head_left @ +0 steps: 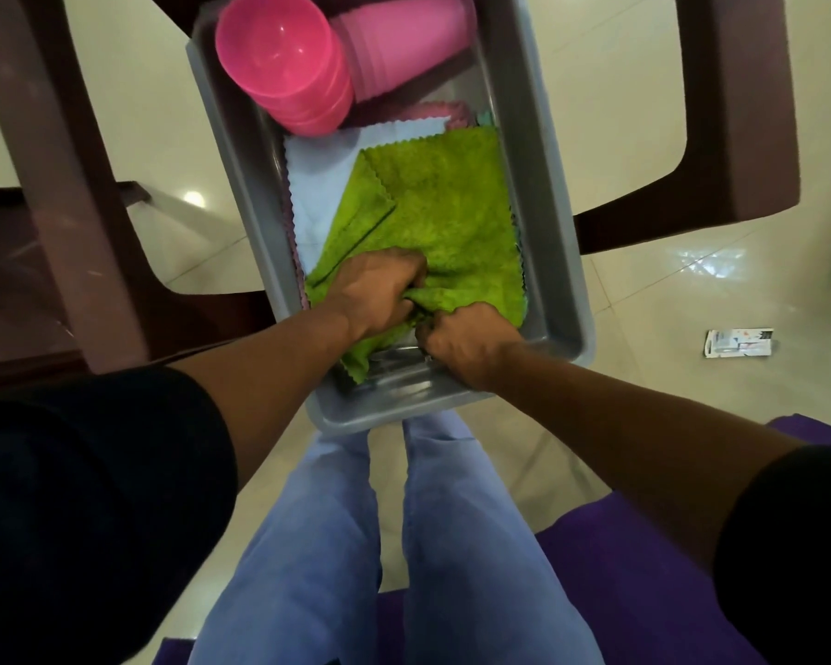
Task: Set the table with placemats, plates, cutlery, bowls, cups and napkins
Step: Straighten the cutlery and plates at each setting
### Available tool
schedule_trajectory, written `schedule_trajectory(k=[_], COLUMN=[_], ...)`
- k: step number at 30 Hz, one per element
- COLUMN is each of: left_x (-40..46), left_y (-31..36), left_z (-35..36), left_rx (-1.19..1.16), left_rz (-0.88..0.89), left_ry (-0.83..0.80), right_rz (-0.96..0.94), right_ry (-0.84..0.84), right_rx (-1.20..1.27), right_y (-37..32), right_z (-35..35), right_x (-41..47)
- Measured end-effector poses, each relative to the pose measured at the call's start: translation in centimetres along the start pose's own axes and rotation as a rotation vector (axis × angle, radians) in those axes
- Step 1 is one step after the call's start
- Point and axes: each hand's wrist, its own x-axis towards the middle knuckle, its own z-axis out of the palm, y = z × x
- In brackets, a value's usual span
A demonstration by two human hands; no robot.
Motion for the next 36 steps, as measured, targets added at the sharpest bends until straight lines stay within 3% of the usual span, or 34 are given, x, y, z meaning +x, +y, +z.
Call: schedule_trajectory(k=[36], left_x=[0.0], left_y=[-0.6], left_z=[0.2], left_rx=[-0.057], left_rz=[-0.057], left_ry=[0.025], right_rz=[0.124], right_ry=[0.034], right_rx=[0.023], right_y=[-1.0], right_z=[1.6], right_x=[1.9])
